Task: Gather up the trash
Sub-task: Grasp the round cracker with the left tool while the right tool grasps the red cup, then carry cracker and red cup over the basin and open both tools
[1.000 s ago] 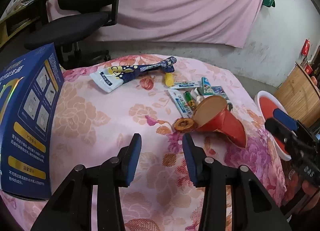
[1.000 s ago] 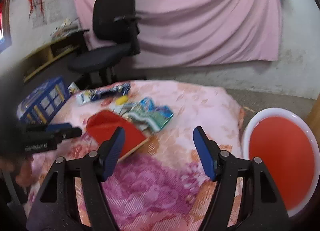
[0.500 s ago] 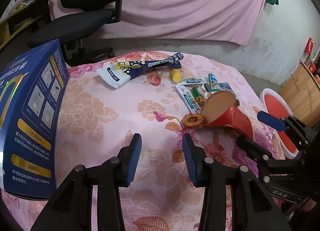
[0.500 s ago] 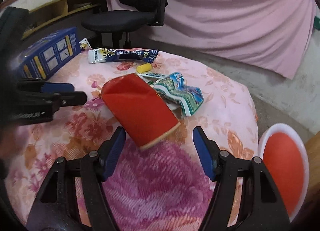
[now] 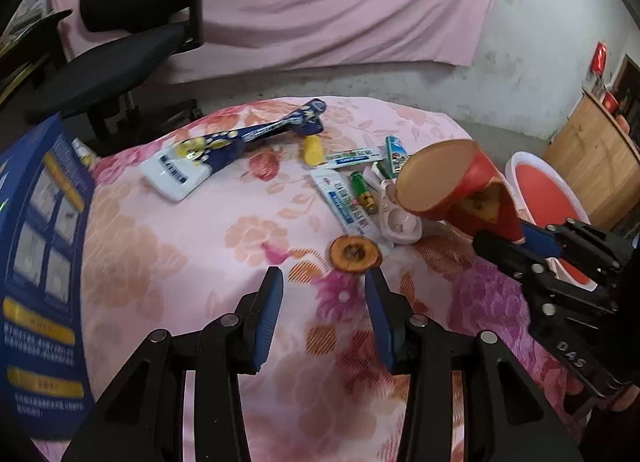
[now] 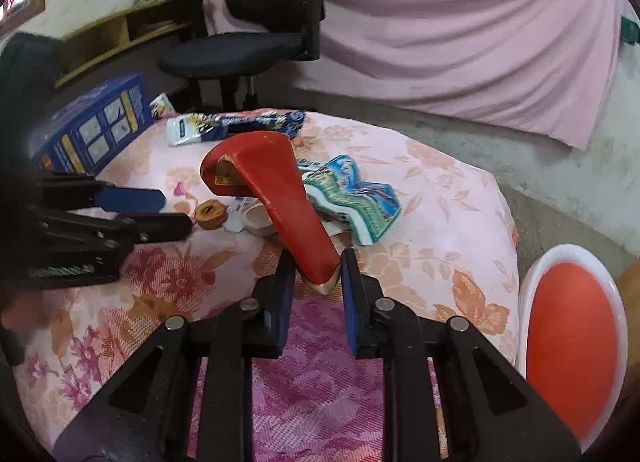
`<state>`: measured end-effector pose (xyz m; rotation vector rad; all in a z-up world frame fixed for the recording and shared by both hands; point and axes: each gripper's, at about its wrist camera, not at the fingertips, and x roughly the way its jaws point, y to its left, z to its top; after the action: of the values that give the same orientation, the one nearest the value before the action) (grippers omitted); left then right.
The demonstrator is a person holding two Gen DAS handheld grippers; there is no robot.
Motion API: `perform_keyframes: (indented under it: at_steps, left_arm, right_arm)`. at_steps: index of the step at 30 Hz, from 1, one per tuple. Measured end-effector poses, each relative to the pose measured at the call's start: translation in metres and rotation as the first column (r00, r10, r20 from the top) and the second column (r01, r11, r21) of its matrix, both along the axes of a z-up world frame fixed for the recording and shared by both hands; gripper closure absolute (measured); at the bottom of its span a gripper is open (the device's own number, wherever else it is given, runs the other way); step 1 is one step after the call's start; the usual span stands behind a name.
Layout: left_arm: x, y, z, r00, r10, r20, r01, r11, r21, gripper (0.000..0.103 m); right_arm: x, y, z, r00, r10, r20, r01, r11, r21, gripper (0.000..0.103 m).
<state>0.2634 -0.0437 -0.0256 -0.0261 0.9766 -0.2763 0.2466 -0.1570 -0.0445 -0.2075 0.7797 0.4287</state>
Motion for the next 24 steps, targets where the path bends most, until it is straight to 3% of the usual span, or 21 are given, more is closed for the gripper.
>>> perform_keyframes:
  at_steps: [9, 11, 17, 20, 24]
  left_arm:
    - [0.017, -0.022, -0.009, 0.999, -0.050, -0.001, 0.050, 0.998, 0.043, 0.066]
    - [0.017, -0.024, -0.010, 0.998, -0.065, -0.001, 0.065, 0.997, 0.045, 0.077]
    - [0.012, -0.022, -0.008, 0.999, -0.042, 0.017, 0.041, 0.999, 0.025, 0.077]
    - [-0.001, -0.018, 0.002, 0.997, -0.007, 0.078, 0.007, 1.000, 0.004, 0.077]
    - [-0.024, -0.021, 0.034, 0.972, 0.017, 0.235, -0.002, 0.998, -0.064, 0.077]
  right_arm:
    - [-0.003, -0.023, 0.007, 0.997, -0.073, -0.008, 0.073, 0.993, 0.088, 0.059]
    - [-0.003, -0.024, 0.007, 0.997, -0.078, -0.009, 0.078, 0.992, 0.097, 0.059]
    - [-0.009, -0.030, 0.011, 0.994, -0.105, 0.004, 0.103, 0.986, 0.130, 0.060]
    - [-0.014, -0.037, 0.016, 0.992, -0.123, 0.029, 0.117, 0.980, 0.159, 0.060]
    - [-0.028, -0.052, 0.030, 0.981, -0.175, 0.088, 0.151, 0.962, 0.229, 0.060]
